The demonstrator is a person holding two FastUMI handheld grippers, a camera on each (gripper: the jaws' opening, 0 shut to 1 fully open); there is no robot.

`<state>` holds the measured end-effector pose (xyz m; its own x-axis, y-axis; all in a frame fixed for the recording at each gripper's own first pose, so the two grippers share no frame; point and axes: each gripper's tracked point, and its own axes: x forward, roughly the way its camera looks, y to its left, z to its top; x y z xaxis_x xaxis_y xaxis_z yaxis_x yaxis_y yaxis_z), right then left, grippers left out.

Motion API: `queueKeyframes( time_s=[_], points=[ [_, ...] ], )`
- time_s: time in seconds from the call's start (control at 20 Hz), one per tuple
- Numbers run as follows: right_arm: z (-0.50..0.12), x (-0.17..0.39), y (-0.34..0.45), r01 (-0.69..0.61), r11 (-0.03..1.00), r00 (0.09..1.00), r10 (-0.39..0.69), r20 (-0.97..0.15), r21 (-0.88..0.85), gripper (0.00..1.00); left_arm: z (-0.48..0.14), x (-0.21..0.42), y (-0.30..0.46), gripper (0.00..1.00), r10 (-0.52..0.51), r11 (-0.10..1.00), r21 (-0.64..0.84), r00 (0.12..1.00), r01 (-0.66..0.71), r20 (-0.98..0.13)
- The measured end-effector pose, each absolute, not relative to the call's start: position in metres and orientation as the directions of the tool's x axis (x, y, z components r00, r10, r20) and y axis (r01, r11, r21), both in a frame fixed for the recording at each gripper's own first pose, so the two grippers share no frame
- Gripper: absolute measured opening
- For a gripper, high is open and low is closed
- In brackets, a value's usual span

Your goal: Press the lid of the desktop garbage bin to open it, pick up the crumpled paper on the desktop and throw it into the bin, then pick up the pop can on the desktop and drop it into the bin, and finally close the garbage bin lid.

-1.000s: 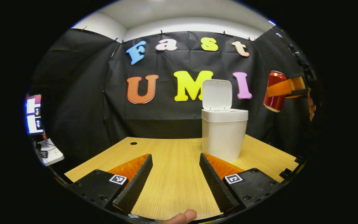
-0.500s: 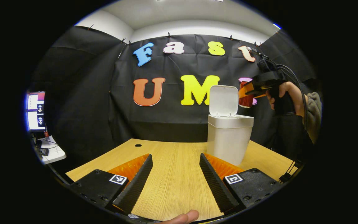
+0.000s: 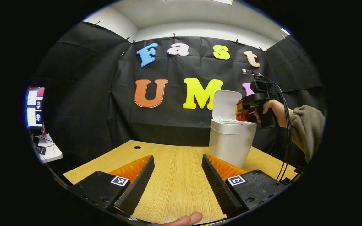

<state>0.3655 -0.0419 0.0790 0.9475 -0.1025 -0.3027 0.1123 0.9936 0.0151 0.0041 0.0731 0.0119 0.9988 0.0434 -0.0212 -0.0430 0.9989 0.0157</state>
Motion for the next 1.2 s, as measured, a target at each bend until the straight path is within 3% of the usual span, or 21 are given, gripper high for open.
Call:
queueKeyframes(
  time_s=[0.55, 0.8, 1.0, 1.2],
  points=[
    [0.077, 0.367, -0.031, 0.113, 0.991, 0.947, -0.128, -0.296, -0.067, 0.82, 0.014, 0.001, 0.078, 0.98, 0.026, 1.0, 0.015, 1.0, -0.026, -0.012],
    [0.077, 0.369, -0.026, 0.11, 0.991, 0.947, -0.128, -0.294, -0.077, 0.86, 0.013, 0.001, 0.085, 0.98, 0.036, 0.999, 0.02, 0.999, -0.036, -0.012],
    [0.076, 0.369, -0.025, 0.12, 0.991, 0.943, -0.134, -0.304, -0.065, 0.98, 0.013, 0.002, 0.087, 0.98, 0.045, 0.999, 0.026, 0.999, -0.045, -0.012],
    [0.092, 0.369, -0.031, 0.147, 0.988, 0.953, -0.155, -0.262, -0.048, 0.98, 0.011, 0.003, 0.091, 0.98, 0.047, 0.999, 0.013, 0.999, -0.047, -0.011]
  ],
)
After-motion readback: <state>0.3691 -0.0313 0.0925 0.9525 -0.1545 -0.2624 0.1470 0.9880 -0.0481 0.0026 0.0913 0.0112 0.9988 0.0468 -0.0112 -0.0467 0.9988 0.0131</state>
